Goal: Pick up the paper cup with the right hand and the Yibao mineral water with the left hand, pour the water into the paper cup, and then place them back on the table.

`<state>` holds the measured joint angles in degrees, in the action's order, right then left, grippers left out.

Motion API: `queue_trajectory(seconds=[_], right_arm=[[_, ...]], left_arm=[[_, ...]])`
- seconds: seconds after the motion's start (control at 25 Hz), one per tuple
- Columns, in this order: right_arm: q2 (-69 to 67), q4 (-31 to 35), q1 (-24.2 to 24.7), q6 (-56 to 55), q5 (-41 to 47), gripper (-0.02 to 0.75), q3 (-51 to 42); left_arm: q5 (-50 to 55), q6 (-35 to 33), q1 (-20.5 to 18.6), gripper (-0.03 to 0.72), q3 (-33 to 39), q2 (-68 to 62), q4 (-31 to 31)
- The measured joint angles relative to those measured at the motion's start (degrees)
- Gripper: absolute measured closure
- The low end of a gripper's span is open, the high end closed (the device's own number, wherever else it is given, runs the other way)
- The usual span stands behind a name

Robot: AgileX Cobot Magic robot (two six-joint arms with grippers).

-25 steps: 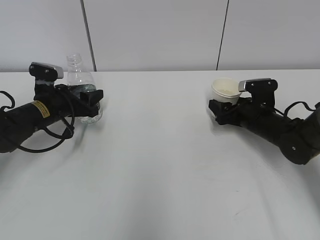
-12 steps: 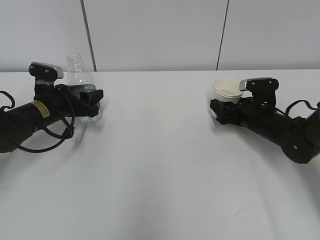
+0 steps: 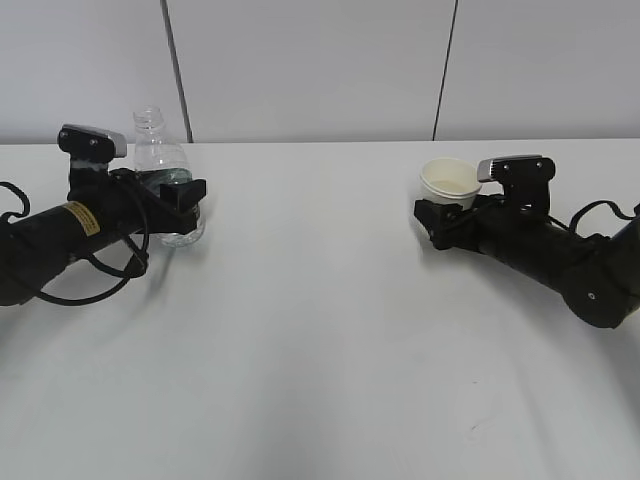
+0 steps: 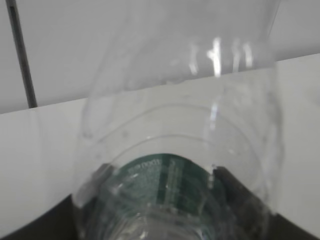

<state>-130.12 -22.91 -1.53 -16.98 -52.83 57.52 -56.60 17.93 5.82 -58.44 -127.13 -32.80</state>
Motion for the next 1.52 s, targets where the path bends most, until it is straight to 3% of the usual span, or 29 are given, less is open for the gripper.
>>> queue_trajectory(seconds=[1.28,1.52], right_arm=[[3.7,0.0,0.0,-0.4,-3.6,0.092,-9.5],[8.9,4.3,0.0,1.5,-3.6,0.104,-14.4]], left_arm=[[0.0,0.0,0.0,0.311,0.0,0.0,0.2],[0.0,0.0,0.0,0.311,0.0,0.0,0.3]])
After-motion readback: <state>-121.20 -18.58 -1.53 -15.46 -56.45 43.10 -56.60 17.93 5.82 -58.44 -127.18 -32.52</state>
